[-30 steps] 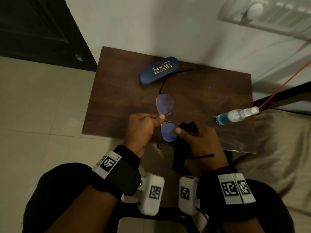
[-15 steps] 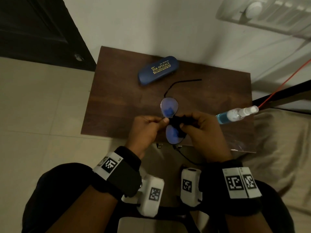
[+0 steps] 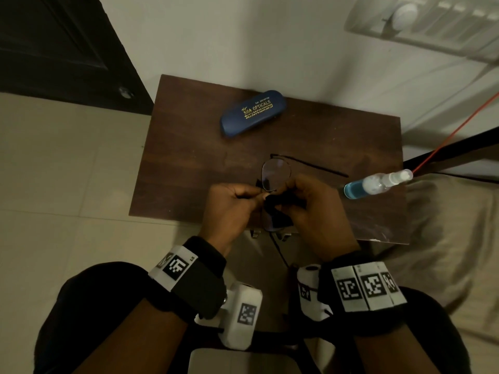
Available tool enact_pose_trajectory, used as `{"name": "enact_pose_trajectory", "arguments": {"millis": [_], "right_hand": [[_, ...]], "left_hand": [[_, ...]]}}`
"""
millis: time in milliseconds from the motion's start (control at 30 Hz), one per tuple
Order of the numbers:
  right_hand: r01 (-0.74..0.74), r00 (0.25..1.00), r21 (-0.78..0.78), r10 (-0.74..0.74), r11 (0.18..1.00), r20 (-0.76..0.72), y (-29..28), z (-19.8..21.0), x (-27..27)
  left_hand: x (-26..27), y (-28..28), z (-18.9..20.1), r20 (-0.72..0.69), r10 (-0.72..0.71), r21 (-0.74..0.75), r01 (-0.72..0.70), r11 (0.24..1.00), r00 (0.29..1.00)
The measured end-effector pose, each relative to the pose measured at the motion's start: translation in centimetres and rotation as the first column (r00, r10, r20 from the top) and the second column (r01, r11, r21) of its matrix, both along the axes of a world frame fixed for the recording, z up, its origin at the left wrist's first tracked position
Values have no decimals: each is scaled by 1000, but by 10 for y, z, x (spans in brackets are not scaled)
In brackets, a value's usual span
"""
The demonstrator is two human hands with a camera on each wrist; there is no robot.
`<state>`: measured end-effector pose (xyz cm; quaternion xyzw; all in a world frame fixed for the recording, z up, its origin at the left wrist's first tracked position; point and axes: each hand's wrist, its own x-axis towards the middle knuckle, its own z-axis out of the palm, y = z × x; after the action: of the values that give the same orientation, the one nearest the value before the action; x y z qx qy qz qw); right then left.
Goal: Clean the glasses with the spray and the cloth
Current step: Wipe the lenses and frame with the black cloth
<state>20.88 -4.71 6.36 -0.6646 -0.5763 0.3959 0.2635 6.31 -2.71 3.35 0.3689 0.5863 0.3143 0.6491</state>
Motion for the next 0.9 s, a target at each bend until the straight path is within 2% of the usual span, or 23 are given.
{"name": "enact_pose_trajectory", "arguments": {"millis": [167,300,433,533,633,733,800,900], "right_hand": [[-63,981,38,55,997,186,3,-1,3],[-49,980,40,41,998,196,3,-6,3],[23,1000,-79,-22,997,6,-2,-5,6],[77,985,-172,-101,982,-136,-5,-8,8],[198,887,-329,-311,924,-341,-6,-13,8],[266,779,-434,-457,861,-429,-4,-14,5],[280,781,-422,-460,862,-422,-3,-13,4],[214,867,-271,-311,938,-389,-5,-9,3]], "left_hand": [[1,2,-2,-14,-5,-2,5,1000,1000],[1,2,-3,-34,-19,11,19,1000,999],[-5,3,-4,29,-45,-44,46,998,999],[-3,3,-5,36,-57,-21,58,998,998],[1,1,-5,44,-44,12,43,999,998],[2,0,-5,45,-39,42,37,998,998],[2,0,-4,47,-43,52,41,998,998],[0,1,-3,67,-27,43,24,999,997]]}}
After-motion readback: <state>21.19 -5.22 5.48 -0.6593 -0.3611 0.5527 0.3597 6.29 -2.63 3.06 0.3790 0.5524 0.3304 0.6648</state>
